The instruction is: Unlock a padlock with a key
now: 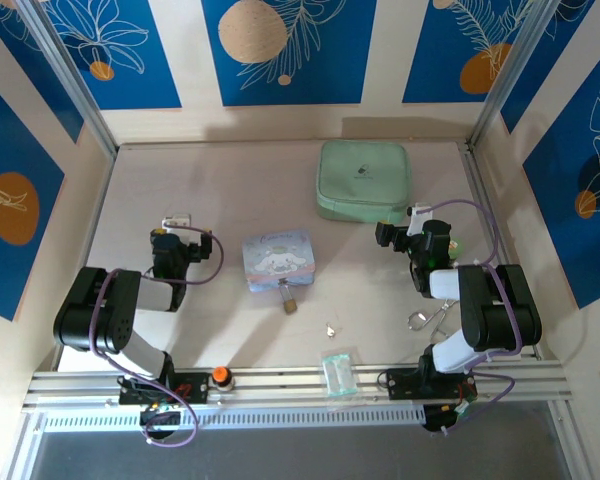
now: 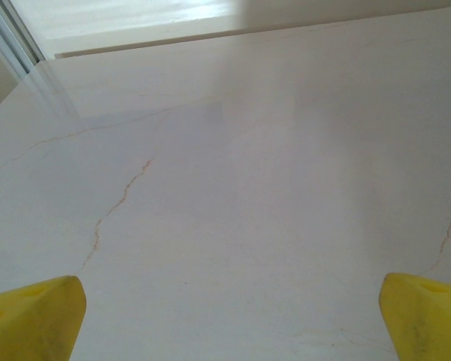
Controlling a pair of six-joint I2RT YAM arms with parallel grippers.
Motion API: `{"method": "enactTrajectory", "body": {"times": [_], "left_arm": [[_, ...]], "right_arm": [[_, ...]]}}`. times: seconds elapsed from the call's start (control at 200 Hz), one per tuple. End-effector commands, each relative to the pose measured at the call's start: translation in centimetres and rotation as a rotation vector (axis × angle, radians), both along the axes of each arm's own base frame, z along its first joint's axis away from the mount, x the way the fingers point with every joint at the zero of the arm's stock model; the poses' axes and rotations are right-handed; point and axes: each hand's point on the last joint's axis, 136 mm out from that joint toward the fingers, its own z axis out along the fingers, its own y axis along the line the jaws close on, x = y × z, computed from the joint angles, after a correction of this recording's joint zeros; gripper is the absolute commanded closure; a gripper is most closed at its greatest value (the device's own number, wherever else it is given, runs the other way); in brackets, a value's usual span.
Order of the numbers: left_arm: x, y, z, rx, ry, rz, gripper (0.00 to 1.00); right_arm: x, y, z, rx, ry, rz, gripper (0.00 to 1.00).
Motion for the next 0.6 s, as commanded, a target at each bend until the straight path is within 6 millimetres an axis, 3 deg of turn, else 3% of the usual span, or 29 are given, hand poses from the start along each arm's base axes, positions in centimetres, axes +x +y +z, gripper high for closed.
{"method": "enactTrajectory", "body": {"times": [0.0, 0.59], "left_arm": [[0.80, -0.06, 0.97, -0.006, -0.033, -0.011, 0.01], [0.76, -0.05, 1.12, -0.004, -0.040, -0.010, 0.01]], "right_arm": [[0.43, 0.04, 0.79, -0.014, -0.027, 0.015, 0.01], [0.42, 0.20, 1.07, -0.014, -0.030, 0.025, 0.01]]}}
